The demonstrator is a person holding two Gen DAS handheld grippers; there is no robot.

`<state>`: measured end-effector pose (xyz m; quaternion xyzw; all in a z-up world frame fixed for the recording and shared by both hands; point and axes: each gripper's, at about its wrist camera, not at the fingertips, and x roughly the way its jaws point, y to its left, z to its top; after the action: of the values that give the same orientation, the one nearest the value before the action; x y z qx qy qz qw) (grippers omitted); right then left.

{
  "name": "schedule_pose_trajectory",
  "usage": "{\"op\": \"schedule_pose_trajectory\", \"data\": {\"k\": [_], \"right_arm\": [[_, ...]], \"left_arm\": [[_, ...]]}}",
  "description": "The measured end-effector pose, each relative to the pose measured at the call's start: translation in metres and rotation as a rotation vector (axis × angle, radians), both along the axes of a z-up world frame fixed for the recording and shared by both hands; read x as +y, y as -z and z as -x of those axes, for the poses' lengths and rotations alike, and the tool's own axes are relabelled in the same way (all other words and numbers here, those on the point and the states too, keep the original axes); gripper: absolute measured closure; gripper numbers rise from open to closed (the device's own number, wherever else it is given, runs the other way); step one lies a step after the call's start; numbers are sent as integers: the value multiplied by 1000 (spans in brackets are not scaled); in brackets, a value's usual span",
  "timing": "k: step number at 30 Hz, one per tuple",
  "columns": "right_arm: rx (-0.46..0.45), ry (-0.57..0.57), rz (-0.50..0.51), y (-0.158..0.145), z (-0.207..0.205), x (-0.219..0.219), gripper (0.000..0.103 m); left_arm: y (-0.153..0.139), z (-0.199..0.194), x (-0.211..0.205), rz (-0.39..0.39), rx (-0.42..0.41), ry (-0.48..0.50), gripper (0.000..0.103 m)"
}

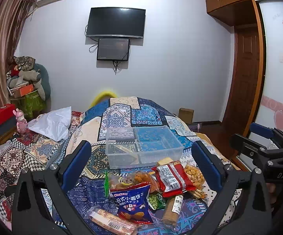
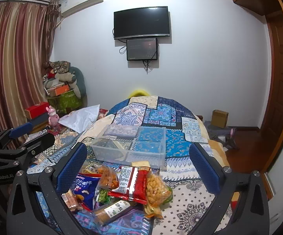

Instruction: Organize snacks

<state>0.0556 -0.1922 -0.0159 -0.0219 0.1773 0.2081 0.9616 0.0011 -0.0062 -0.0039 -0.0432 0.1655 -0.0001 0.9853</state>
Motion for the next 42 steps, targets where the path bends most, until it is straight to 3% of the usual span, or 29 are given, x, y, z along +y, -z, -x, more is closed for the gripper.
{"op": "schedule_pose_trajectory", "data": {"k": [42], "right_arm": [[8,-5,-31,2,3,-1,0]], "left_arm": [[1,-1,1,22,4,0,0]]}}
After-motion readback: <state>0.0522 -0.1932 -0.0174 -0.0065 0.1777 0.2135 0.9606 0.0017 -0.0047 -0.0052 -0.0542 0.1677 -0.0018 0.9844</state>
